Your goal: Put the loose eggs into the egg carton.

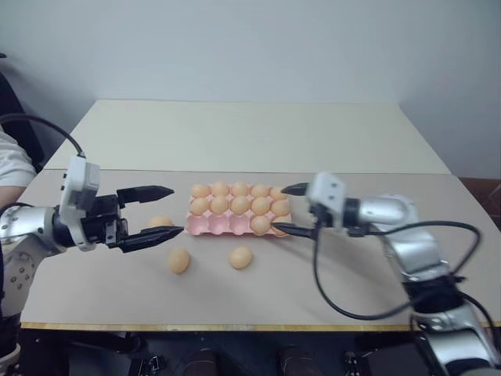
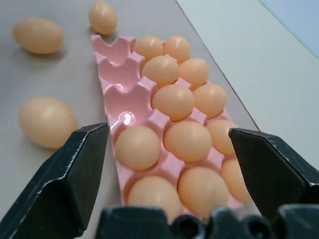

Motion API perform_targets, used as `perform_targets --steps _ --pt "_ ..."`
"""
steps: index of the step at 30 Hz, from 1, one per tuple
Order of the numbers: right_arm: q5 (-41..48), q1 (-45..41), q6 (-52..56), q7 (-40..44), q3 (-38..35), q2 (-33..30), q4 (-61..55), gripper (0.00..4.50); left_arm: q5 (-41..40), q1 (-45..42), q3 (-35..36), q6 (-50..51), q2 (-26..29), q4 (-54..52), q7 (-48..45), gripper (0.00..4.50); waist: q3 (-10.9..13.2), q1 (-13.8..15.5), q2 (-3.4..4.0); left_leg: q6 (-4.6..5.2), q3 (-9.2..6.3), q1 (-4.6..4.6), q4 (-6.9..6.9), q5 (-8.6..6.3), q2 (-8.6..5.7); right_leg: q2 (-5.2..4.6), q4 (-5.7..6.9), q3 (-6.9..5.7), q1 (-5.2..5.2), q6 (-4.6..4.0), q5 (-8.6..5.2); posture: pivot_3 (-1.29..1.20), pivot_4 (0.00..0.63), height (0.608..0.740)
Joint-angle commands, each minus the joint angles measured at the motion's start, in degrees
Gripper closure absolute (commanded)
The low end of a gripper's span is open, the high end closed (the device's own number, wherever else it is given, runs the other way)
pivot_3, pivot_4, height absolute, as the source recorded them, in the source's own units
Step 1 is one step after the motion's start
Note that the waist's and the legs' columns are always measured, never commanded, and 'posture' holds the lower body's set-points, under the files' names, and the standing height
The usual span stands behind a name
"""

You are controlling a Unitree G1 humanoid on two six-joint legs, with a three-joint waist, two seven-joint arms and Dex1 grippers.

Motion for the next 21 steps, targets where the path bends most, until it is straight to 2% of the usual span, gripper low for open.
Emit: perform_targets --steps 1,4,7,14,21 --pt "7.98 3.57 1.64 5.56 -8.21 -5.72 -6.03 0.04 1.72 3.35 3.98 -2.16 2.55 0.66 -3.20 0.00 0.00 -0.24 0.00 0.00 0.00 0.01 0.00 0.00 0.00 0.00 0.02 0.00 0.00 0.00 0.00 0.00 0.150 0.740" --pt "12.05 8.32 2.72 10.01 -12.73 -11.65 -8.20 0.04 6.18 7.43 5.21 -7.30 3.99 2.11 -6.41 0.00 0.01 -0.44 0.01 0.00 0.03 0.07 -0.02 0.00 0.01 0.02 0.05 0.05 0.00 -0.05 -0.03 0.00 0.150 0.740" --pt "14.22 14.02 0.53 14.14 -16.23 -15.50 -8.74 0.04 7.12 9.53 6.35 -9.08 4.52 2.93 -8.46 0.00 0.00 -0.20 0.00 0.00 0.04 0.10 -0.02 0.00 0.02 0.03 0.06 0.03 0.02 -0.07 -0.06 0.00 0.150 0.740" --pt "12.96 14.62 0.30 9.78 -15.13 -14.26 -8.59 0.04 6.32 11.31 6.59 -7.72 5.07 1.74 -9.69 0.00 0.01 -0.45 -0.02 0.00 0.08 0.13 -0.02 0.00 0.03 0.04 0.06 0.08 0.04 -0.04 -0.08 0.00 0.150 0.740" --pt "12.63 12.07 -0.65 10.21 -11.99 -13.47 -8.38 0.04 6.89 11.81 5.99 -8.42 5.66 1.36 -10.66 0.00 0.01 -0.23 -0.03 0.00 0.07 0.08 -0.02 0.00 0.03 0.02 0.04 0.07 0.01 -0.04 -0.08 0.00 0.150 0.740"
